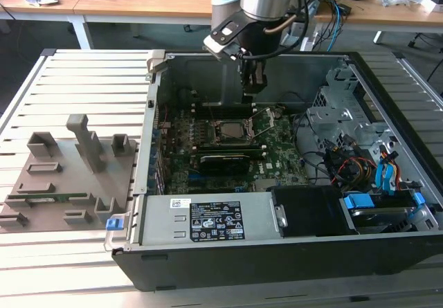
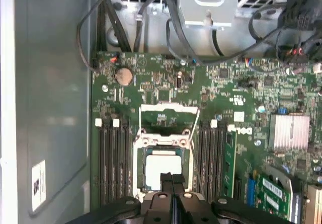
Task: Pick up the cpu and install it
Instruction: 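Close the cpu cover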
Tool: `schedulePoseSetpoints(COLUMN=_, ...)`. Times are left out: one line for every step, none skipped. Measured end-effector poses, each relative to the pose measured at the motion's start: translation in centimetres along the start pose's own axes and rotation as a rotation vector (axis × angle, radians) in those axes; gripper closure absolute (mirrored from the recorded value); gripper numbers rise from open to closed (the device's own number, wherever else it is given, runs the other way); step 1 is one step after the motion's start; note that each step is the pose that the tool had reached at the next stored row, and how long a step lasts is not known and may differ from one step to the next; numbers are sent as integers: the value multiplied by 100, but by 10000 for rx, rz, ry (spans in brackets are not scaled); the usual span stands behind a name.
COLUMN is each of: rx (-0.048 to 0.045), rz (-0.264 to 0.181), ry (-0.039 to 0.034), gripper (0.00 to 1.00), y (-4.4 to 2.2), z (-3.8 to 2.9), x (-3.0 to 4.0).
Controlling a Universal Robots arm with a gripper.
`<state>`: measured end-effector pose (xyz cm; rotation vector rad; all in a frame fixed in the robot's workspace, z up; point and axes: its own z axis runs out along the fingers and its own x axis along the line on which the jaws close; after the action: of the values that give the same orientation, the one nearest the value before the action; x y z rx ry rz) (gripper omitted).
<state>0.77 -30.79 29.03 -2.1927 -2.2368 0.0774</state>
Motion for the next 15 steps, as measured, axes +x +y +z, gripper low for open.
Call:
schedulePoseSetpoints(rx=5, rz=-3, ry=74, gripper=89, y=40, z=0, x=-1)
schedulePoseSetpoints(rx=9, rz=-4, ry=91, gripper=89, y=78, z=1, x=-1)
schedulePoseSetpoints(rx=20, rz=-1, ry=91, gripper=89, y=124, z=-1, x=-3)
schedulePoseSetpoints(rx=56, rz=-6, ry=90, gripper=89, y=259, z=-3, x=-6)
schedulePoseSetpoints(rx=97, rz=-7, ry=102, gripper=89, y=355, z=7, x=-9)
schedulePoseSetpoints(rx=130, rz=-8, ry=103, gripper=89, y=419, z=27, x=-10)
schedulePoseSetpoints(rx=166, rz=-8, ry=105, gripper=89, y=495, z=61, x=-10)
schedulePoseSetpoints(rx=195, rz=-7, ry=106, gripper=89, y=561, z=94, x=-11)
schedulePoseSetpoints(rx=216, rz=-10, ry=106, gripper=89, y=617, z=123, x=-11)
schedulePoseSetpoints(rx=237, rz=-10, ry=106, gripper=89, y=680, z=156, x=-11)
schedulePoseSetpoints(rx=263, rz=-9, ry=107, gripper=89, y=749, z=190, x=-12)
schedulePoseSetpoints(rx=269, rz=-12, ry=107, gripper=89, y=772, z=214, x=-11)
schedulePoseSetpoints(rx=272, rz=-11, ry=107, gripper=89, y=786, z=256, x=-10)
schedulePoseSetpoints(rx=274, rz=-11, ry=107, gripper=89, y=793, z=291, x=-9)
schedulePoseSetpoints(rx=274, rz=-11, ry=108, gripper=89, y=804, z=339, x=-8)
